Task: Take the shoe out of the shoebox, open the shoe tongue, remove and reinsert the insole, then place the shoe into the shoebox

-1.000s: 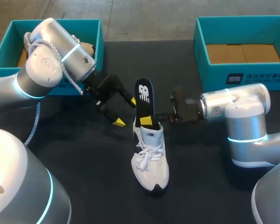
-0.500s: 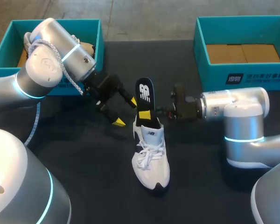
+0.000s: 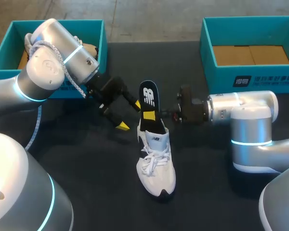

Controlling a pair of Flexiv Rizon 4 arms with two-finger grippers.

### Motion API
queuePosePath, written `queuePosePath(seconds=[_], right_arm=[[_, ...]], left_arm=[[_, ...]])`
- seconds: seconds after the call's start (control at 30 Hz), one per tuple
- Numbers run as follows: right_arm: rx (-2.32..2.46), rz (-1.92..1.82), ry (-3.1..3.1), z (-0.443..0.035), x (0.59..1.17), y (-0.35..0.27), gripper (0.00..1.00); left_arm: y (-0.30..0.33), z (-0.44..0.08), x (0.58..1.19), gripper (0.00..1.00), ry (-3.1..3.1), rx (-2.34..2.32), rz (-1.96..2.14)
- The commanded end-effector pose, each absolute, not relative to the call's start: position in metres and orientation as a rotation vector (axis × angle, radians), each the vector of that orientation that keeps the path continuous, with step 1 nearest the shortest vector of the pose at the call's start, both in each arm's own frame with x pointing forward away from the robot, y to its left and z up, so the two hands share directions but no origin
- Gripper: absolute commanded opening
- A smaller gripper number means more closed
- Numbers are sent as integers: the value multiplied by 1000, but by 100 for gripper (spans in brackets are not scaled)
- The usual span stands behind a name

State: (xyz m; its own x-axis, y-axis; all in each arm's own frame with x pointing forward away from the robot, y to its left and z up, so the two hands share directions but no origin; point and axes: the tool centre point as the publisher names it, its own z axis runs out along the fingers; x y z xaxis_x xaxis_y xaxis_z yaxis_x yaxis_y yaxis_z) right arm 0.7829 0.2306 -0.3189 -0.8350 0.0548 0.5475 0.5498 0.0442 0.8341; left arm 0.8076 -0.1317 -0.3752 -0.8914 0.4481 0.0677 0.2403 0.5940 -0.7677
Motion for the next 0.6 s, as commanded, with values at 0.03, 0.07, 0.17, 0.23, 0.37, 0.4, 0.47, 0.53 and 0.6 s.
queuePosePath(seconds=[0.03, 0.07, 0.17, 0.23, 0.37, 0.4, 0.47, 0.53, 0.6], right_arm=[[-613, -1839, -1971, -317, 783, 231, 0], [-613, -1836, -1972, -317, 783, 231, 0], [-613, -1810, -1979, -320, 782, 231, 0], [-618, -1797, -1977, -322, 782, 230, 0], [-632, -1755, -1974, -328, 780, 230, 0], [-636, -1750, -1975, -330, 780, 229, 0], [-645, -1738, -1972, -333, 778, 228, 0], [-654, -1729, -1968, -336, 777, 227, 0], [-661, -1724, -1965, -338, 774, 226, 0]], left_arm=[[-132, -375, 807, 100, -2572, -567, 1179], [-132, -375, 807, 100, -2572, -567, 1179], [-132, -375, 807, 100, -2572, -567, 1179], [-132, -375, 807, 100, -2572, -567, 1179], [-132, -375, 807, 100, -2572, -567, 1179], [-132, -375, 807, 100, -2572, -567, 1179], [-132, -375, 807, 100, -2572, -567, 1179], [-132, -375, 807, 100, -2572, -567, 1179], [-132, -375, 807, 100, -2572, -567, 1179]])
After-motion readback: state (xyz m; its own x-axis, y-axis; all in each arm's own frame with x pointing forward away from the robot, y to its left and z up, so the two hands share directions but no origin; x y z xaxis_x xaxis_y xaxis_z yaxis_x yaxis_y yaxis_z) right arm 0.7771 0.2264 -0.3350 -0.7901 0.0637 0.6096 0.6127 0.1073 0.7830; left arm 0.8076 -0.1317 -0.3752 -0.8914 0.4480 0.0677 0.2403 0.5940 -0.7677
